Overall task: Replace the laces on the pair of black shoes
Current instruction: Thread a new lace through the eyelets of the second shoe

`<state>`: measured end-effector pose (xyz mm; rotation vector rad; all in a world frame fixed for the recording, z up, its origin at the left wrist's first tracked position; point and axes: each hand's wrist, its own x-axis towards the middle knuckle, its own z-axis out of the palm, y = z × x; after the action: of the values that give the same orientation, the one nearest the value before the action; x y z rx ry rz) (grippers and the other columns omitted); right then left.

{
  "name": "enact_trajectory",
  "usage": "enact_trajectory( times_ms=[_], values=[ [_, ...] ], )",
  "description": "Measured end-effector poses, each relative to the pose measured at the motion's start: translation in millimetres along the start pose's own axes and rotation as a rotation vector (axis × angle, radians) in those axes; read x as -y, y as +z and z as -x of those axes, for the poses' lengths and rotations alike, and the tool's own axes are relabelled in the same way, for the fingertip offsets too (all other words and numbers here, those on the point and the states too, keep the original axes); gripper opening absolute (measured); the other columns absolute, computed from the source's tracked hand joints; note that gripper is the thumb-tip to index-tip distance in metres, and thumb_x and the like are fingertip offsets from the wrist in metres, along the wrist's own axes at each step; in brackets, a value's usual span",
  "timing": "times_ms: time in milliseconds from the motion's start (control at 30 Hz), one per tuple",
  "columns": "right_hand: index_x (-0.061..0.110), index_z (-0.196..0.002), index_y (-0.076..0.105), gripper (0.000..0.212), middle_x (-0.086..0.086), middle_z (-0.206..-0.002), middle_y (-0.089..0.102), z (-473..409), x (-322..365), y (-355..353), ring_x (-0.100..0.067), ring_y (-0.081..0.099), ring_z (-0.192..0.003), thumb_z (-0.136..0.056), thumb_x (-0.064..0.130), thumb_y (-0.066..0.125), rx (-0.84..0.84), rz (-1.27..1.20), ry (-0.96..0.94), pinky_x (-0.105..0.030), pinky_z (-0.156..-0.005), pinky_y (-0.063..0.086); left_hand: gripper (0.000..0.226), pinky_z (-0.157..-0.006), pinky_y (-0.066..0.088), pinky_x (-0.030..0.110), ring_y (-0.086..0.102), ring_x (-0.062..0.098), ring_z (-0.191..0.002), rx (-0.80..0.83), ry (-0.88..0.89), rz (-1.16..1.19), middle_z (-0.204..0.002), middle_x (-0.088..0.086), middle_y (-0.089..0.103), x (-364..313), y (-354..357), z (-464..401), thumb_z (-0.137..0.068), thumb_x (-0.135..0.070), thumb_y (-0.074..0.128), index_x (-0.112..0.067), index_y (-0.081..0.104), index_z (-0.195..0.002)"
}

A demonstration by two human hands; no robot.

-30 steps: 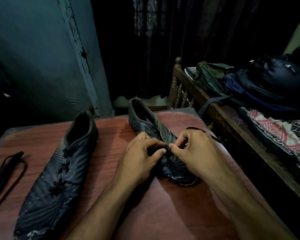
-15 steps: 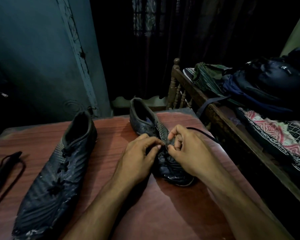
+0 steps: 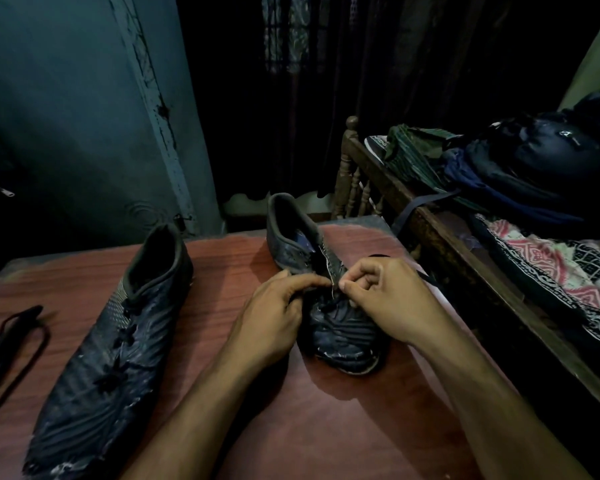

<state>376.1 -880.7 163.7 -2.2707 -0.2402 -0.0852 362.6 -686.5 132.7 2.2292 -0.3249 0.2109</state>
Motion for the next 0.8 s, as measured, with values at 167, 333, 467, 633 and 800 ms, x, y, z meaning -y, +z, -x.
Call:
enact_trajectory(
  times_ms=[167,333,467,633,800],
  values=[
    [0.023,-0.079,0.075,0.014,0.015,-0.052,0.059,-0.4,-0.7,-1.4,0.0,0.047,-0.048,-0.085,0.012,0.069,0.027,-0.056,-0.016,-0.017,-0.053,0.037,0.035,-0.094,0.044,0.014,0.061,-0.004,-0.103,0.015,-0.02,-0.007,-0.107,-0.016,0.07,-6.7,-1.2,1.5,-0.087,-0.028,0.05,-0.036,0.076,-0.108],
    [0.017,-0.084,0.074,0.018,0.011,-0.043,0.048,-0.2,-5.8,-7.7,-0.004,0.036,-0.034,-0.086,0.001,0.067,0.097,-0.227,0.033,-0.019,-0.039,0.031,0.014,-0.089,0.052,0.019,0.066,-0.012,-0.092,-0.001,-0.068,0.006,-0.097,-0.025,0.075,-7.7,-1.3,1.2,-0.09,-0.026,0.075,-0.033,0.079,-0.102],
    [0.015,-0.083,0.073,0.011,0.01,-0.042,0.048,0.5,-9.2,-13.4,-0.007,0.037,-0.034,-0.087,0.005,0.075,0.185,-0.22,-0.02,-0.02,-0.04,0.031,0.012,-0.08,0.053,0.021,0.07,-0.007,-0.083,0.032,-0.11,0.092,-0.086,-0.024,0.076,-8.3,-1.7,-0.5,-0.088,-0.023,0.079,-0.035,0.079,-0.091],
    [0.014,-0.093,0.072,0.01,0.02,-0.054,0.057,0.0,-8.4,-10.4,-0.002,0.043,-0.04,-0.086,0.01,0.079,0.193,-0.149,-0.105,-0.009,-0.047,0.031,0.008,-0.071,0.036,0.008,0.057,-0.002,-0.086,-0.079,-0.012,-0.091,-0.085,-0.01,0.06,-4.7,1.1,-1.2,-0.09,-0.027,0.076,-0.035,0.078,-0.093],
    [0.031,-0.096,0.075,0.015,0.002,-0.092,0.065,-1.9,-12.2,-3.6,-0.003,0.056,-0.061,-0.088,0.018,0.078,0.162,-0.021,-0.275,-0.015,-0.057,0.041,0.013,-0.078,0.04,0.016,0.056,0.002,-0.088,-0.066,0.025,-0.023,-0.084,-0.01,0.058,1.3,0.7,-2.2,-0.095,-0.024,0.07,-0.036,0.074,-0.091]
  ],
)
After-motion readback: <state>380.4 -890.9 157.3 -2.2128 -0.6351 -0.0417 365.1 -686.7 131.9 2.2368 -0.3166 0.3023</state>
